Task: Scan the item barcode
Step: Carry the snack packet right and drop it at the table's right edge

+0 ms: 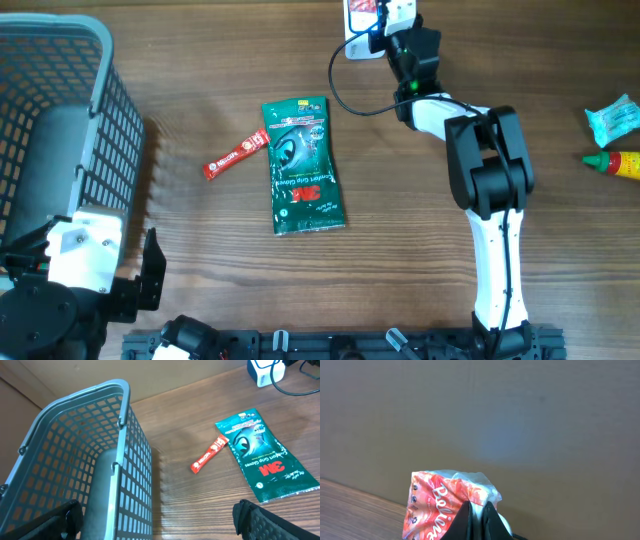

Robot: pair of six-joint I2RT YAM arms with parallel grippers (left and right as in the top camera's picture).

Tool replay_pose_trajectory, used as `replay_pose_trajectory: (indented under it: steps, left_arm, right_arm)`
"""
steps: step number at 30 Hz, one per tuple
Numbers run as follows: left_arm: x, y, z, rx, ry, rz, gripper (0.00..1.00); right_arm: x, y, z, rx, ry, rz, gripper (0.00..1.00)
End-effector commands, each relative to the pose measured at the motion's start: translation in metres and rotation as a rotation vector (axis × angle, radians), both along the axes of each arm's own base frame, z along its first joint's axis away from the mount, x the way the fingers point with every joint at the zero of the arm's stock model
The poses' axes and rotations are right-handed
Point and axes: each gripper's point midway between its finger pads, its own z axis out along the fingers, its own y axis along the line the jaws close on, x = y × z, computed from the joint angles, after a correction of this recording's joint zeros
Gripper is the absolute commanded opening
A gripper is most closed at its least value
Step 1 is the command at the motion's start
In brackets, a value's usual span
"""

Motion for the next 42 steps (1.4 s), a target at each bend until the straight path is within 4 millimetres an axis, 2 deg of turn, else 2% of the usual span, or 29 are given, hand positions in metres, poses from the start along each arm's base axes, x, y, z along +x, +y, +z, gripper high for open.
replay_pose_trajectory:
  steps: [1, 5, 7, 10, 13, 15, 17, 20, 23, 26, 29, 31, 32, 34, 39, 42]
  left_arm:
    - [0.001, -0.001, 0.0, -0.012, 0.001, 0.006, 1.0]
    - [0.001, -0.001, 0.0, -0.012, 0.001, 0.006, 1.0]
    - [0.001, -0.001, 0.0, -0.012, 0.001, 0.006, 1.0]
    - [0.001, -0.001, 0.0, -0.012, 0.001, 0.006, 1.0]
    - [0.001, -0.001, 0.0, -0.012, 0.001, 0.006, 1.0]
    - [0.001, -0.001, 0.0, -0.012, 0.001, 0.006, 1.0]
    - [0.001, -0.001, 0.0, -0.012, 0.001, 0.006, 1.0]
    - [0.001, -0.001, 0.0, -0.012, 0.001, 0.006, 1.0]
    - [0.001, -0.001, 0.0, -0.012, 0.001, 0.006, 1.0]
    - [0.001, -0.001, 0.0, -0.012, 0.001, 0.006, 1.0]
    - [0.001, -0.001, 0.0, -0.012, 0.001, 0.006, 1.0]
    - [0.001, -0.001, 0.0, -0.012, 0.001, 0.006, 1.0]
    - [0.001, -0.001, 0.0, -0.012, 0.001, 0.006, 1.0]
    - [0.001, -0.001, 0.0, -0.012, 0.001, 0.006, 1.0]
    - [0.001, -0.001, 0.0, -0.012, 0.001, 0.006, 1.0]
    - [0.001, -0.001, 0.0, -0.012, 0.001, 0.006, 1.0]
  right_arm:
    - [0.001, 0.018, 0.022, 0.089, -0.023, 0.103, 0.04]
    - [0.001, 0.018, 0.015, 0.08, 0.005, 0.098, 0.04]
    - [0.001, 0.017, 0.02, 0.08, -0.012, 0.098, 0.04]
    - [-0.002, 0.015, 0.05, 0.095, -0.09, 0.099, 0.04]
    - [-0.005, 0.008, 0.088, 0.103, -0.137, 0.092, 0.04]
    - [-0.007, -0.003, 0.114, 0.104, -0.141, 0.074, 0.04]
    - [-0.006, -0.015, 0.126, 0.102, -0.116, 0.034, 0.04]
    - [-0.003, -0.051, 0.133, 0.092, -0.019, -0.101, 0.04]
    - [-0.003, -0.106, 0.126, 0.069, 0.101, -0.301, 0.04]
    - [-0.01, -0.161, 0.111, 0.04, 0.206, -0.48, 0.04]
    - [-0.022, -0.215, 0.085, 0.057, 0.322, -0.644, 0.04]
    - [-0.032, -0.244, 0.065, 0.072, 0.403, -0.713, 0.04]
    - [-0.04, -0.263, 0.051, 0.085, 0.464, -0.751, 0.04]
    - [-0.054, -0.29, 0.032, 0.121, 0.539, -0.81, 0.04]
    - [-0.103, -0.375, -0.012, 0.162, 0.71, -0.981, 0.05]
    - [-0.128, -0.407, -0.03, 0.18, 0.779, -1.036, 0.04]
